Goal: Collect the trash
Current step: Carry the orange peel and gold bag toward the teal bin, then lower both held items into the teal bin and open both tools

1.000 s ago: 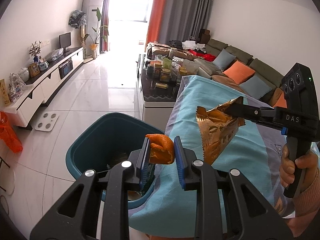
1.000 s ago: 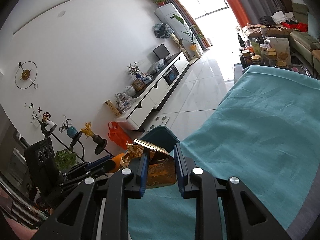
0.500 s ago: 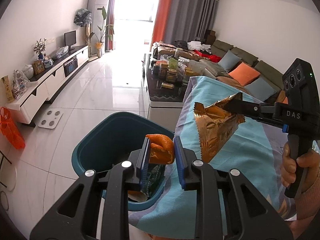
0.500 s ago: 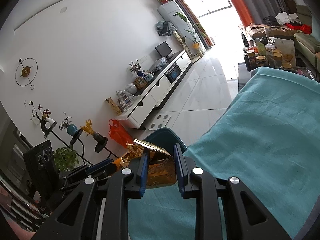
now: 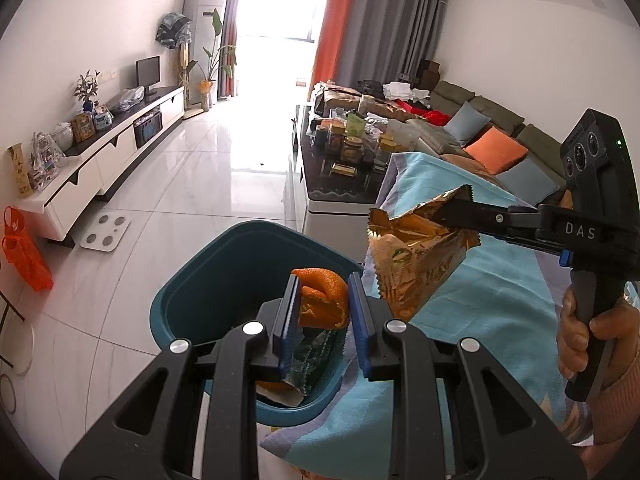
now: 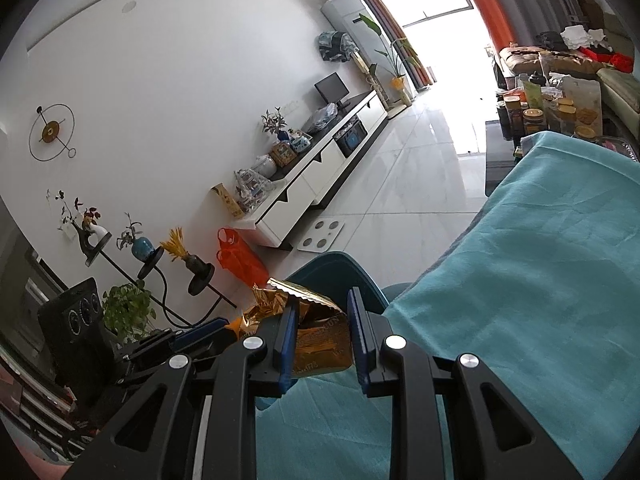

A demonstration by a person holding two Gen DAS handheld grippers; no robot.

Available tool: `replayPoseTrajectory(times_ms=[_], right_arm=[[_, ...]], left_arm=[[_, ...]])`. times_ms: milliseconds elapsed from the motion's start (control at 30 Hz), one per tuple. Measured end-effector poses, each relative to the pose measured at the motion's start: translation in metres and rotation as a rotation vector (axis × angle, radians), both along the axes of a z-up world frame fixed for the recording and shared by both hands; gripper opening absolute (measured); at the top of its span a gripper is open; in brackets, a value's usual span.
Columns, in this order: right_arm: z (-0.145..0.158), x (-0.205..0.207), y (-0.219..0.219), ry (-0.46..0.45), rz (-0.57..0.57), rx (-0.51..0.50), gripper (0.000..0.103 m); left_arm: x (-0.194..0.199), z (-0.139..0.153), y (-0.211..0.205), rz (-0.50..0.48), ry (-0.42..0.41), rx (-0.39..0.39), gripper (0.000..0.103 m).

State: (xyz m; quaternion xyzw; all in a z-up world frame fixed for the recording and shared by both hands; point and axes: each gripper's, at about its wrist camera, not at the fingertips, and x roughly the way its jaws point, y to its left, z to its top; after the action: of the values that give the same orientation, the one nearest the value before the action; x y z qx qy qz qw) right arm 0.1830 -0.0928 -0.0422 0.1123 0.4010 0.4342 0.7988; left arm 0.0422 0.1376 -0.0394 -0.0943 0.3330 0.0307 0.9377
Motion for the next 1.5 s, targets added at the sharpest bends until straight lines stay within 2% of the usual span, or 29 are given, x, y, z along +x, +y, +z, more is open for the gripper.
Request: replayPoseTrajectory(times_ms=[1500], right_arm=[[-0.009,0.009,0.054,0.005,0.053,-0.082,0.023]], left_arm=[[0.021,-0.029,0.021,0.077,0.058,-0.026,0.024]])
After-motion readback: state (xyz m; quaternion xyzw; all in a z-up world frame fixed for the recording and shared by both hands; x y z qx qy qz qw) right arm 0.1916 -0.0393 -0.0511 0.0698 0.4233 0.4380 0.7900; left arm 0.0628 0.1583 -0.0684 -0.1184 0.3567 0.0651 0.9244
